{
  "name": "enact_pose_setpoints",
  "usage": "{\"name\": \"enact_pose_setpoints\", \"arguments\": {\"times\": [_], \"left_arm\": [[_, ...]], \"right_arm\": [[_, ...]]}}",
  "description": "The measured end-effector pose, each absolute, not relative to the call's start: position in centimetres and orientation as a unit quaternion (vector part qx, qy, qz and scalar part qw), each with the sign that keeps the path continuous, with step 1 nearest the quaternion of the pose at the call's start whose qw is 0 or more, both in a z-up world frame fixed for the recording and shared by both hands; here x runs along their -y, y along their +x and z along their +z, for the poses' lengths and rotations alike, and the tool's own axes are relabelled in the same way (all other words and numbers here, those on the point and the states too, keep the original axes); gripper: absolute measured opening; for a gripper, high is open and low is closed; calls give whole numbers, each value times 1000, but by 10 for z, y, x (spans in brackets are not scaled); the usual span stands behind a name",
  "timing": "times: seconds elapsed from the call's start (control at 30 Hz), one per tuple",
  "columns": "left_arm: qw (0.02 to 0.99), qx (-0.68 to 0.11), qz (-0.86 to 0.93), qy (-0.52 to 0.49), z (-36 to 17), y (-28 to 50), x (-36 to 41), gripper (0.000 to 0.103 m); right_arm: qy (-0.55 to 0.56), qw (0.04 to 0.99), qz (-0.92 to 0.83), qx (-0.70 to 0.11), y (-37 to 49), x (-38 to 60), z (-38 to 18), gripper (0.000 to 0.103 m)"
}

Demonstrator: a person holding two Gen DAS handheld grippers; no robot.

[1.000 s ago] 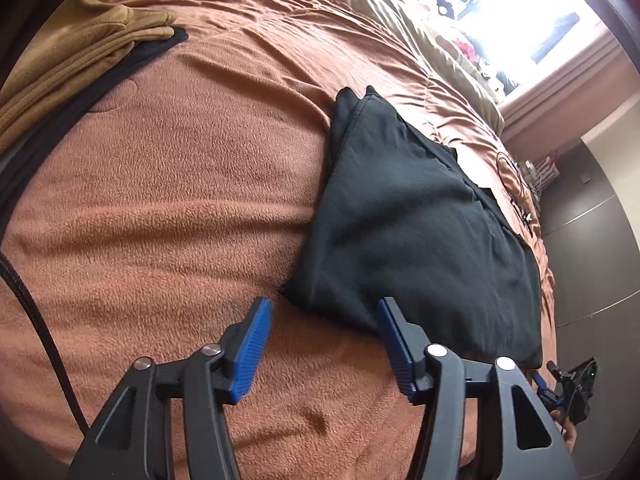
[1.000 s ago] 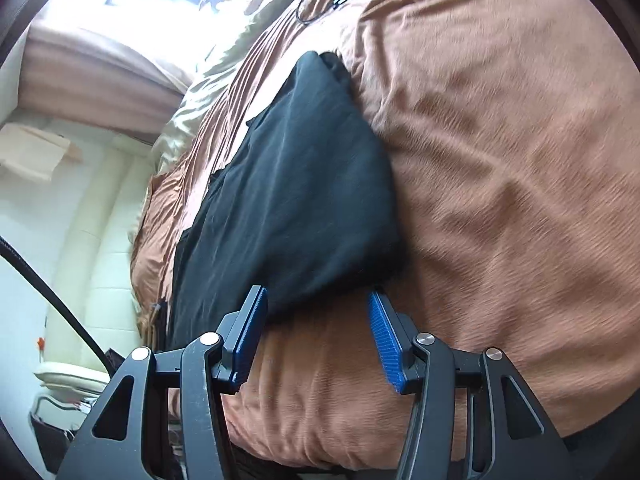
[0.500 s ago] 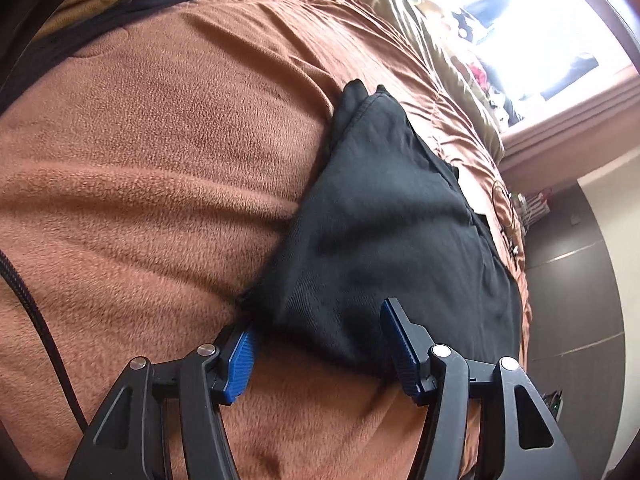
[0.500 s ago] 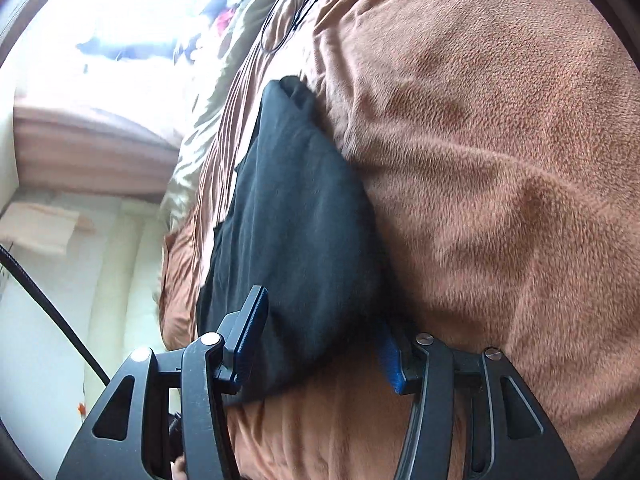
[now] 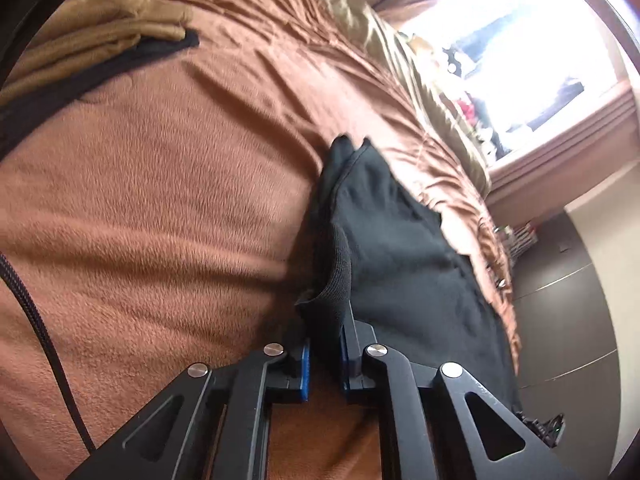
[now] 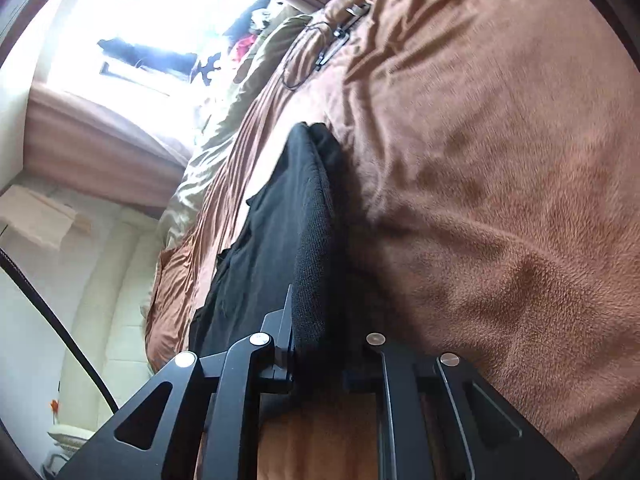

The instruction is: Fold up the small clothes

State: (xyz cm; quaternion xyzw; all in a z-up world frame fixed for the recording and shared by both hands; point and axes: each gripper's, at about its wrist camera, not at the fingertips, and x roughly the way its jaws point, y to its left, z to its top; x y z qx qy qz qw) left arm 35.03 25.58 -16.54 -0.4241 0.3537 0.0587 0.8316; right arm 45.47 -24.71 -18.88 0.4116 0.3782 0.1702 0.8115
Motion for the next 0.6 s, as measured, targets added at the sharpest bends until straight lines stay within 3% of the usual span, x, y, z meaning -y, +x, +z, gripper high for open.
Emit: {"name": "enact_pose_setpoints", "arguments": {"times": [0.6], "left_arm": [[836,-341,50,-427,-141,266,-261,9]], "right_arm": [[351,821,203,-403,402,254,-160,11]]}}
